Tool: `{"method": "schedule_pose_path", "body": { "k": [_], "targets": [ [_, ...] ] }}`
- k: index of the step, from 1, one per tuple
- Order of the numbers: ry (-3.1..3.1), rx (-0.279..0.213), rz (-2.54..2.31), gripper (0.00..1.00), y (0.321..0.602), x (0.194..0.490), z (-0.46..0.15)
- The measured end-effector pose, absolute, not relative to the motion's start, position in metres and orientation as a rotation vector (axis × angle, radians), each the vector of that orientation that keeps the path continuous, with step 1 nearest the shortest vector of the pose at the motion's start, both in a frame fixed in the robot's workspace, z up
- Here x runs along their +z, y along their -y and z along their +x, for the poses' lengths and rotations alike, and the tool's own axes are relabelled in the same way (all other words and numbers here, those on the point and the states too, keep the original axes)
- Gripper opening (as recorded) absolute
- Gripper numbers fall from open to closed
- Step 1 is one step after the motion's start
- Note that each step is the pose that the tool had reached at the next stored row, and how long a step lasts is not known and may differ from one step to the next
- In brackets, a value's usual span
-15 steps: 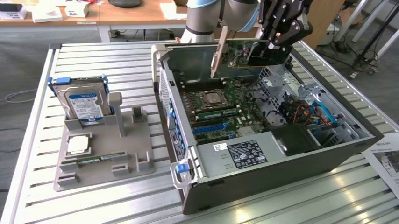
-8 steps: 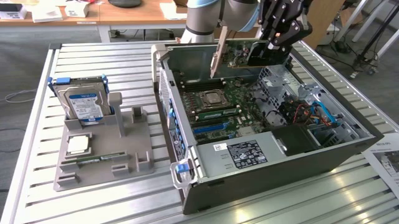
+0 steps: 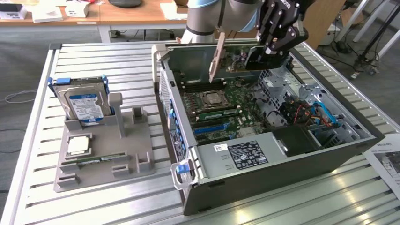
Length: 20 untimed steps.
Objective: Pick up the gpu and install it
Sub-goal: 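Insert the gpu into the slot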
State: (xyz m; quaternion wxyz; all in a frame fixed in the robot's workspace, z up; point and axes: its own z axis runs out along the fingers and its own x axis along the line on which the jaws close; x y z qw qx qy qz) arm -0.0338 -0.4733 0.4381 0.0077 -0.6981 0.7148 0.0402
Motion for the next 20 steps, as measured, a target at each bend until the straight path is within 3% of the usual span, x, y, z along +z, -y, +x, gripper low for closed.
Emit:
{"method": "schedule_pose_path", "body": {
  "k": [20],
  "targets": [
    [-2.199, 0.084, -2.252, 0.27, 0.473, 0.415, -0.042]
  ]
}}
